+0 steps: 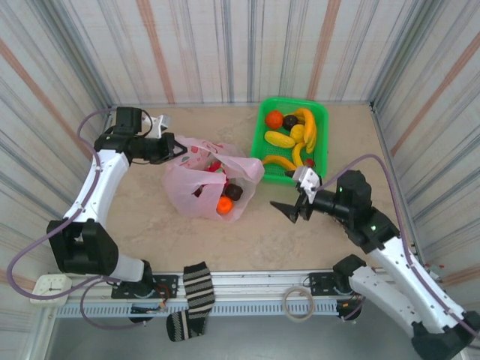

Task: Place the fake fruits into the plastic bag and tie a complex knot

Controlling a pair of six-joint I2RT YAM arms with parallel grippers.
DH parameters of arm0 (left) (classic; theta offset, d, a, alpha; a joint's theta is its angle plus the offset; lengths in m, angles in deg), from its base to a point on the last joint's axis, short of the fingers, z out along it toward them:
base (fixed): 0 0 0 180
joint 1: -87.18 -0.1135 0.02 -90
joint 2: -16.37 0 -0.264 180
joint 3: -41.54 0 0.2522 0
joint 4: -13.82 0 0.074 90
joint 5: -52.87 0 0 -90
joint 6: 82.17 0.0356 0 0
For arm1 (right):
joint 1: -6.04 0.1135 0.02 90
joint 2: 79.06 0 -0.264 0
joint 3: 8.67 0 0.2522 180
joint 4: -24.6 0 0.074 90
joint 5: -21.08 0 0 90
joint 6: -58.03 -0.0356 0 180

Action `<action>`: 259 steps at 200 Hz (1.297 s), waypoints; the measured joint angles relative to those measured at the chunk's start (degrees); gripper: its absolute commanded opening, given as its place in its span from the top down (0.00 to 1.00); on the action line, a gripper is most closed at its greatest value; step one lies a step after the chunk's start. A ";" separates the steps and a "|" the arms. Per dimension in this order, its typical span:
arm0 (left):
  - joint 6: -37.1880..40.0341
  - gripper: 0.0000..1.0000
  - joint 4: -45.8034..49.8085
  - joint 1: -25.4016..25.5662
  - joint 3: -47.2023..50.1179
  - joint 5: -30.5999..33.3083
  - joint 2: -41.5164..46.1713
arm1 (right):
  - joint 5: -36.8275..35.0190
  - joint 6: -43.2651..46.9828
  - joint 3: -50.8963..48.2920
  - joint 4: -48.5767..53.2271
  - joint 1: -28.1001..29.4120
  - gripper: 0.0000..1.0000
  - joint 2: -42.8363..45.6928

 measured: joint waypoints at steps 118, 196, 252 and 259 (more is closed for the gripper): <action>0.02 1.00 0.02 0.02 0.00 -0.24 0.00 | 27.80 -2.12 9.66 -17.29 -5.16 0.35 -31.28; 0.26 0.96 0.24 0.00 -0.11 -0.17 0.00 | 27.54 -4.92 11.87 -18.29 -0.94 1.00 -34.14; 2.60 0.50 -0.22 -0.66 -0.68 4.57 6.25 | 24.57 -8.35 12.35 -19.65 -0.90 1.00 -34.10; 2.93 0.47 -0.37 -0.81 -0.72 5.33 8.09 | 24.00 -8.72 12.37 -19.71 -0.90 1.00 -34.03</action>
